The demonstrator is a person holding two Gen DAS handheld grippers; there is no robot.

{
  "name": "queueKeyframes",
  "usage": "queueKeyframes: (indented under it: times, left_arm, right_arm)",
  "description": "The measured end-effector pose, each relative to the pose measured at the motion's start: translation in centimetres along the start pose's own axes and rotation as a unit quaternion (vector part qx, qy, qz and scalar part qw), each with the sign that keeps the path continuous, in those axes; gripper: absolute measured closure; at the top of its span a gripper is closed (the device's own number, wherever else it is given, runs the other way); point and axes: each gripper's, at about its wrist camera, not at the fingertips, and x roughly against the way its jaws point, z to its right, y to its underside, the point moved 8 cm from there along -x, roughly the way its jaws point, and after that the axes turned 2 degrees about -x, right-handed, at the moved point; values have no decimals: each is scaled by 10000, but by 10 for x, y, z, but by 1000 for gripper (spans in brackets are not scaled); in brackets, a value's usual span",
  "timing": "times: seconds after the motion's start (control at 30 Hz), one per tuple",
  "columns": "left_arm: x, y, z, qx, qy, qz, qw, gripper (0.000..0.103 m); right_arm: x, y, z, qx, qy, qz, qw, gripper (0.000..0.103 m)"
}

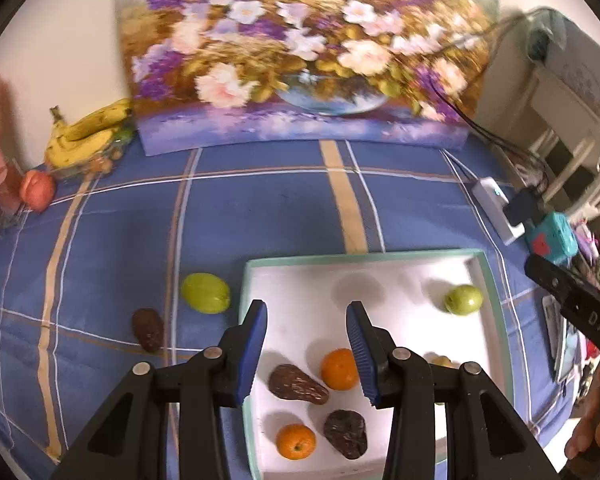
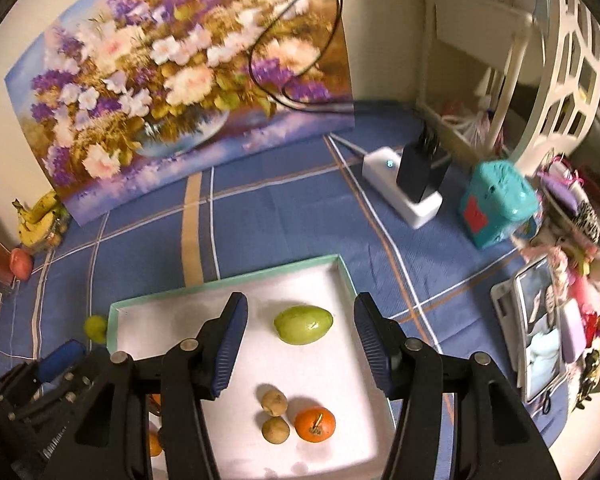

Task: Organize fruits
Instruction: 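Lower and open right tool to set the green fruit in the tray while left tool releases the mandarin, then move left tool to the dark date on the cloth while right tool approaches the small green fruit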

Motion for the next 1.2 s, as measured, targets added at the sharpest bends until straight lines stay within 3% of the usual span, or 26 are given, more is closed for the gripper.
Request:
queueKeyframes:
  times: [0.33,0.4,0.53,0.6,0.67,0.8,0.87,0.93,0.97,1.2]
  left_arm:
    - [4,-3,-30,396,-59,46,9992,57]
    - [3,-3,-35,454,-137,27,9989,43]
    - [1,-2,-44,525,-277,2,9982,36]
    - [0,-2,-49,534,-413,-13,9977,24]
    - [0,-2,-54,495,-592,-1,9970,21]
    - [1,-3,-64,557,-815,53,9951,8]
    - [2,-3,-68,633,-851,89,9943,7]
    - [3,-3,-72,684,-875,111,9937,6]
    - [3,-3,-73,690,-910,117,9934,1]
    - [5,-4,-84,729,-1065,167,9915,0]
  right_arm:
    - [3,1,-11,167,0,5,9999,46]
    - [0,2,-13,189,6,-40,9998,46]
    - [-5,5,-16,220,25,-105,9997,46]
    - [-8,6,-17,247,33,-132,9996,46]
    - [-11,7,-18,285,46,-174,9994,32]
    - [-14,8,-19,351,113,-211,9991,29]
    - [-16,9,-20,405,153,-221,9988,16]
    - [-18,10,-20,462,170,-219,9985,16]
    - [-19,11,-21,486,175,-231,9984,16]
    - [-22,12,-25,587,217,-206,9978,6]
